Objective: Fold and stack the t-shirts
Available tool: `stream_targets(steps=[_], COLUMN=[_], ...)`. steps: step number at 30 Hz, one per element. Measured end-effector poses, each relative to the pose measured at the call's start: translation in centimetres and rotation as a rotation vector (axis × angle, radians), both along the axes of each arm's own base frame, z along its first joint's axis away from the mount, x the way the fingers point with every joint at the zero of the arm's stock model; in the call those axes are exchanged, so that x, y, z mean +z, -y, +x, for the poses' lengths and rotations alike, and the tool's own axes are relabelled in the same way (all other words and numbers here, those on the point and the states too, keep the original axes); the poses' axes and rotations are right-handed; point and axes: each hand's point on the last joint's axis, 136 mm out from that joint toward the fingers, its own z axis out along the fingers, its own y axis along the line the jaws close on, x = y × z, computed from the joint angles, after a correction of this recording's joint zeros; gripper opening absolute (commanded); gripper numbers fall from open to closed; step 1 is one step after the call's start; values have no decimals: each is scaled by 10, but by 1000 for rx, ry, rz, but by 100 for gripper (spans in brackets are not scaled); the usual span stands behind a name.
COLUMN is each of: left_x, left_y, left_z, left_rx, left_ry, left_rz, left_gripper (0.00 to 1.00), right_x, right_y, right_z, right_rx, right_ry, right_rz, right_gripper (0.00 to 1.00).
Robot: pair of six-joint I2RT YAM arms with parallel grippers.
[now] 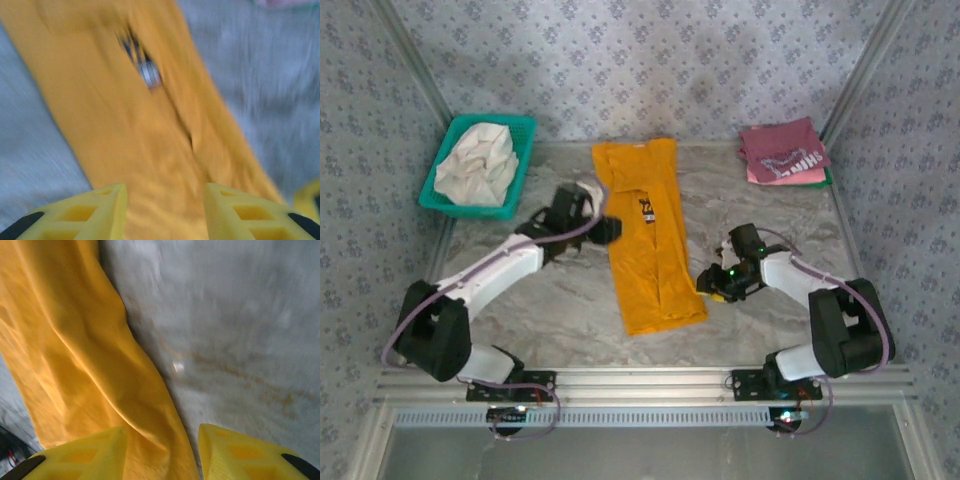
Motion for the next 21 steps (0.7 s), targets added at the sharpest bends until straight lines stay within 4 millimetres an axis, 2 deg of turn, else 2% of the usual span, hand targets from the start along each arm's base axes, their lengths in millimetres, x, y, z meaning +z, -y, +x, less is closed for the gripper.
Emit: stream_targets(steps=[2,4,5,9,10,15,18,21], left_x=[-34,-52,-57,-71,-74,-92,-109,-122], left_y=[10,15,15,16,17,18,7,-3], left_z=[-36,-59,-63,-73,-75,-90,-98,-103], left_rx=[-72,-110,-118,-122,-127,-139,-113,-86], left_ry=[-90,-137,-148,-170,-171,-200,-227,-240], left_rz=[48,70,72,83,88,108,130,150], left_gripper=[44,44,44,44,44,40,39,38], right_x=[-5,-8,-8,-14,-16,-7,3,2], right_y=[0,-2,-3,-14,-15,-14,-7,5], right_z=[-10,-16,-15,-28,-31,-31,-28,-32], right_rx=[11,26,31,81,87,56,-4,-71], right_ry=[-18,-22,-14,-16,-22,-6,33,51], right_rz=[1,-3,-4,2,1,3,14,-12], right_gripper=[46,44,40,10,6,0,0,0])
